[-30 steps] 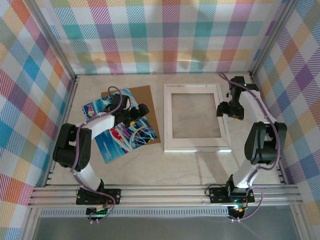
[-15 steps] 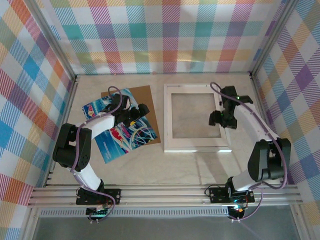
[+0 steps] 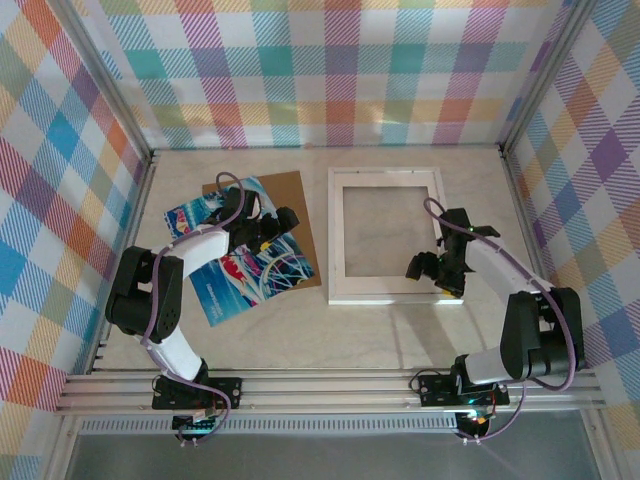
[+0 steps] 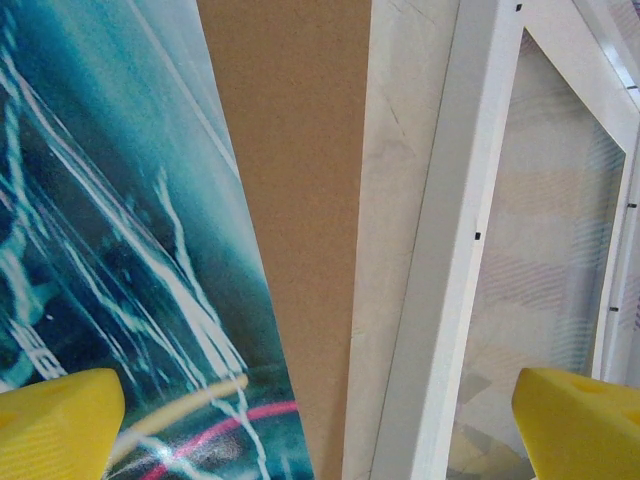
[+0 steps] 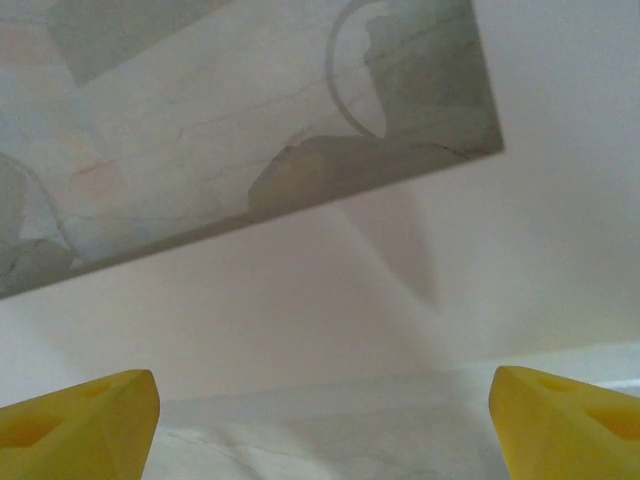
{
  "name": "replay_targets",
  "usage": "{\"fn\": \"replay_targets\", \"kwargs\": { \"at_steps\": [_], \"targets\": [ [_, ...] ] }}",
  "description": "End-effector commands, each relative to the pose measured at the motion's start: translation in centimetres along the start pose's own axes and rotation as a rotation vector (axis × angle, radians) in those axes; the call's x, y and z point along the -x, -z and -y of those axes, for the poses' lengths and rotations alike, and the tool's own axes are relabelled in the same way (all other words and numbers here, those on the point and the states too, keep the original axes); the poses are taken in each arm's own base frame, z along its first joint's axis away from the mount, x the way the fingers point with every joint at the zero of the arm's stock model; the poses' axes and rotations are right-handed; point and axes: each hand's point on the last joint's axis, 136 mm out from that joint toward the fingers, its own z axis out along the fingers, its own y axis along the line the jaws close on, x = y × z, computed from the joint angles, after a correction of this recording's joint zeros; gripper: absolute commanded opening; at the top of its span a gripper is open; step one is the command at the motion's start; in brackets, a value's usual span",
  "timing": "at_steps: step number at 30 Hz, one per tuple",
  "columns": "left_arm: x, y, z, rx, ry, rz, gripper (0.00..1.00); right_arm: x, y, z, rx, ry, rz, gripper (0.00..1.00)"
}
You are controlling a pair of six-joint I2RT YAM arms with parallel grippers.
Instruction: Put the photo into the frame
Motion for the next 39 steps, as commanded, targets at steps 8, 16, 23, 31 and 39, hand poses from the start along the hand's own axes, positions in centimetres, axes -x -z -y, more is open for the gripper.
{"fn": "replay_targets", "kwargs": {
  "at_steps": [8, 16, 23, 31, 39],
  "targets": [
    [-0.2, 0.2, 0.3, -0.014, -0.018, -0.002, 1.00, 1.2, -1.6, -1.1, 0.054, -0.031, 0.029, 0.86],
    [-0.4, 0.7, 0.2, -0.006, -0.021, 0.006, 1.00, 3.9, -1.1, -2.4, 0.091, -0.013, 0.112, 0.86],
    [-0.4, 0.9, 0.2, -0.005, -0.025, 0.012, 1.00, 4.9, 0.7, -2.8, 0.110, 0.010, 0.207, 0.86],
    [-0.4, 0.8, 0.4, -0.016, -0.018, 0.003, 1.00, 6.5, 2.8, -4.7, 0.162, 0.076, 0.276, 0.85],
    [-0.3, 0.9, 0.4, -0.013, -0.022, 0.009, 1.00, 0.1, 1.0, -5.2, 0.143, 0.070, 0.135, 0.84]
  ]
}}
